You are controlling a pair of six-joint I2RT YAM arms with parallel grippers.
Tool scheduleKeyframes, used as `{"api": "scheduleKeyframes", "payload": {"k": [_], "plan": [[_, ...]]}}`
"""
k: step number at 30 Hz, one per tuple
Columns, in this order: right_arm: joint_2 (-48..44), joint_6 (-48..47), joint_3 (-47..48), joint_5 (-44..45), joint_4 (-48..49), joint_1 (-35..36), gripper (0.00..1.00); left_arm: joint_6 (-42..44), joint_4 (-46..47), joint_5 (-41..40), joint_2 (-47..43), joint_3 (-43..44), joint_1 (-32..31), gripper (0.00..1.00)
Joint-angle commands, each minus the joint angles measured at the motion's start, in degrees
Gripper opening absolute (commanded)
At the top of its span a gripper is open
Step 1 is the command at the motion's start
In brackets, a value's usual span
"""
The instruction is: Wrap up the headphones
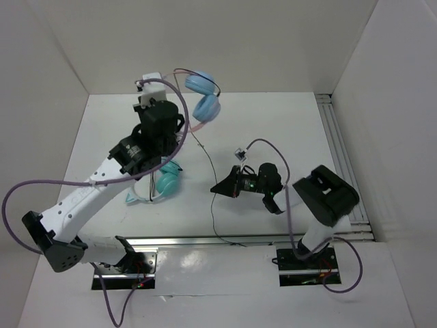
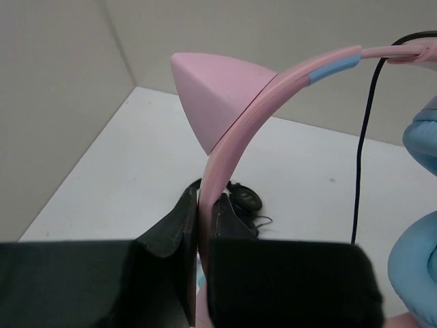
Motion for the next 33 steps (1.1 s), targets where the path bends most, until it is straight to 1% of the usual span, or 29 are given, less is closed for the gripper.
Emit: {"api": "scheduleKeyframes", "payload": {"k": [1, 2, 3, 4, 5, 6, 8, 9, 11, 13, 17, 18, 20, 21, 23, 24, 27, 29, 31, 33], "plan": [[-14.92, -12.78, 2.06, 9.68, -5.62, 5.51, 0.0, -9.44, 0.73, 3.03, 0.94, 4.78, 8.43, 0.0], [-17.42, -15.41, 4.77, 12.16, -11.95, 7.26, 0.0, -9.44, 0.73, 3.91, 2.0, 5.31, 9.84, 0.0], [-19.62, -19.01, 6.27, 14.01, -21.5, 9.45, 0.0, -10.05, 0.73, 4.61, 4.18, 5.83, 11.85, 0.0], [-21.38, -19.83, 7.77, 16.38, -24.9, 10.0, 0.0, -10.06, 0.73, 4.62, 5.42, 7.32, 12.74, 0.0], [-24.1, -20.53, 11.0, 16.93, -27.98, 10.52, 0.0, -10.06, 0.73, 4.62, 6.65, 8.12, 13.45, 0.0], [-25.25, -21.84, 12.77, 17.45, -34.01, 10.53, 0.0, -9.54, 0.73, 4.62, 7.8, 8.99, 14.59, 0.0], [-27.89, -23.17, 16.2, 18.51, -39.59, 11.06, 0.0, -9.53, 0.73, 5.14, 10.61, 11.19, 15.82, 0.0], [-28.6, -24.74, 19.35, 19.12, -44.4, 11.06, 0.0, -9.53, 0.21, 5.15, 11.32, 11.9, 15.83, 0.0], [-30.88, -26.16, 21.74, 19.66, -47.95, 11.58, 0.0, -7.96, 0.21, 5.67, 12.99, 12.61, 17.41, 0.0], [-32.2, -28.26, 24.47, 22.1, -51.99, 12.29, 0.0, -7.42, 0.21, 5.67, 13.6, 12.61, 17.93, 0.0], [-33.44, -32.22, 30.88, 23.35, -59.64, 12.29, 0.0, -6.9, 0.73, 8.21, 12.99, 8.76, 19.87, 0.0], [-33.44, -33.1, 33.85, 24.04, -62.52, 12.29, 0.0, -6.9, 0.73, 9.53, 12.38, 7.96, 19.87, 0.0], [-33.44, -35.3, 36.86, 25.54, -64.91, 11.68, 0.0, -6.9, 0.73, 9.54, 11.77, 6.37, 19.87, 0.0], [-32.83, -36.09, 39.83, 26.24, -66.06, 11.06, 0.0, -5.94, 1.26, 11.02, 11.76, 4.8, 19.87, 0.0], [-31.42, -37.76, 43.18, 26.25, -68.78, 10.19, 0.0, -5.4, 1.26, 11.04, 11.24, 2.86, 20.4, 0.0], [-30.11, -37.76, 46.94, 26.25, -69.92, 9.48, 0.0, -4.62, 1.26, 12.95, 10.71, 2.33, 20.4, 0.0], [-27.3, -39.87, 52.32, 26.77, -74.06, 8.95, 0.0, -4.09, 1.26, 14.63, 9.05, -0.39, 19.87, 0.0], [-26.06, -41.88, 56.55, 27.3, -76.34, 8.43, 0.0, -4.08, 2.31, 16.83, 7.46, -2.24, 19.17, 0.0], [-24.57, -42.94, 59.7, 28.0, -77.4, 7.9, 0.0, -1.99, 3.19, 19.98, 4.58, -5.13, 17.95, 0.0], [-24.04, -44.7, 61.65, 29.58, -79.51, 7.37, 0.0, 1.35, 6.08, 19.3, 2.63, -7.33, 15.85, 0.0]]}}
